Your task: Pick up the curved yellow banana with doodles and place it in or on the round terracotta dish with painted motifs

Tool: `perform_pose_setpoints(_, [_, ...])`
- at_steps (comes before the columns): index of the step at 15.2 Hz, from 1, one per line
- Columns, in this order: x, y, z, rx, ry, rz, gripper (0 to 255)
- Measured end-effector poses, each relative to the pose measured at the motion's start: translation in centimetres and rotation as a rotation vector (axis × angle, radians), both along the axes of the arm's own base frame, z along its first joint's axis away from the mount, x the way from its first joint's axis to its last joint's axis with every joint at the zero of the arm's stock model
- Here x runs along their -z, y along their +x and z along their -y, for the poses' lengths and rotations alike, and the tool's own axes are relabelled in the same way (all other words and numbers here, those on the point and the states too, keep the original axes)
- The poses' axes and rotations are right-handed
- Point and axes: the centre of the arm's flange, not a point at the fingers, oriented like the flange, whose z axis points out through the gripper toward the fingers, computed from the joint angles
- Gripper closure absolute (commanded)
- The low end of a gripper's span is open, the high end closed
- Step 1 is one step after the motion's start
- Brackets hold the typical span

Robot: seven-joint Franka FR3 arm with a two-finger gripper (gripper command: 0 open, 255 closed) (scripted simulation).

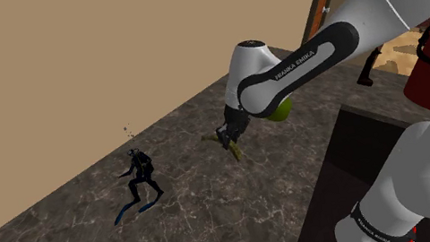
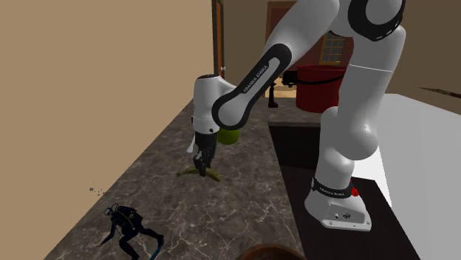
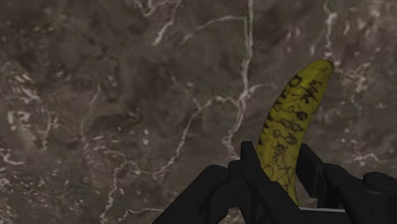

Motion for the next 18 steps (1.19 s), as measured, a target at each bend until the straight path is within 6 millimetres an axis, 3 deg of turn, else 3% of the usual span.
perform_pose_setpoints(5, [-1.1, 0.1, 0.0, 0.000, 0.000, 0.000, 255])
perform_pose_setpoints(18, [-7.9, 0.0, 0.0, 0.000, 0.000, 0.001, 255])
